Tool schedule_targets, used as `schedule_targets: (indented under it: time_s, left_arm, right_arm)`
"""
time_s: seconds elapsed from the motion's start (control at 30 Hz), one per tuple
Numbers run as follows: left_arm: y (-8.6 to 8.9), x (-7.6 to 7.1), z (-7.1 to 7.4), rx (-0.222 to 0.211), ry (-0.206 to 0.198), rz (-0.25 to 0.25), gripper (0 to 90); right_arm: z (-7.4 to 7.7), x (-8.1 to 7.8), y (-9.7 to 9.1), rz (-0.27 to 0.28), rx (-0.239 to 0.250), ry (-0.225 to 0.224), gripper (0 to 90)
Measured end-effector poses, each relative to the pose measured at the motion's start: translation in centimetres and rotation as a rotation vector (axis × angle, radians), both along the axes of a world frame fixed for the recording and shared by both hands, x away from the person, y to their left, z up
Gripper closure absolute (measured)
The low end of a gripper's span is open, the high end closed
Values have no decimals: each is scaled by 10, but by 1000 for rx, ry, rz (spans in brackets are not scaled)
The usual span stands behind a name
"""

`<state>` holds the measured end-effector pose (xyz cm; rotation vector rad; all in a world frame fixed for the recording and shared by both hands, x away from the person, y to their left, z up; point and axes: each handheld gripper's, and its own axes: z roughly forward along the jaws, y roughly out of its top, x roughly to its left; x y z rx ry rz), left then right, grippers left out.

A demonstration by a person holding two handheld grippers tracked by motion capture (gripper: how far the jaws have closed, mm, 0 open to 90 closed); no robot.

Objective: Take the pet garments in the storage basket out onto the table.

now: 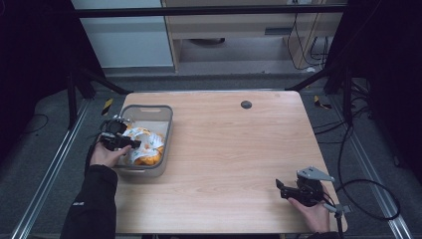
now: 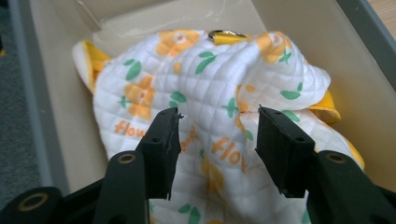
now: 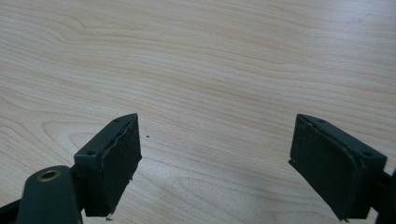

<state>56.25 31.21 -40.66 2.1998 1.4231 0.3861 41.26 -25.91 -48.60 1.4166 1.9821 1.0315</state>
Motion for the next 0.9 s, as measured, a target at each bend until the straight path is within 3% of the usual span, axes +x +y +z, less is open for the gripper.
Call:
schedule_targets:
  time_s: [0.1, 0.47, 0.7, 0.9]
  left_arm:
    - [-1, 2, -7, -8, 28, 13, 567]
    - [-1, 4, -10, -1, 57, 25, 761]
    - [-2, 1, -3, -2, 37, 24, 790]
    - [0, -8, 10, -25, -11, 26, 799]
  right_arm:
    - [0, 0, 1, 3, 3, 12, 161]
    - [-1, 1, 1, 12, -8, 14, 158]
    - [-1, 0, 2, 14, -2, 21, 156]
    - [-1, 1, 1, 15, -9, 14, 155]
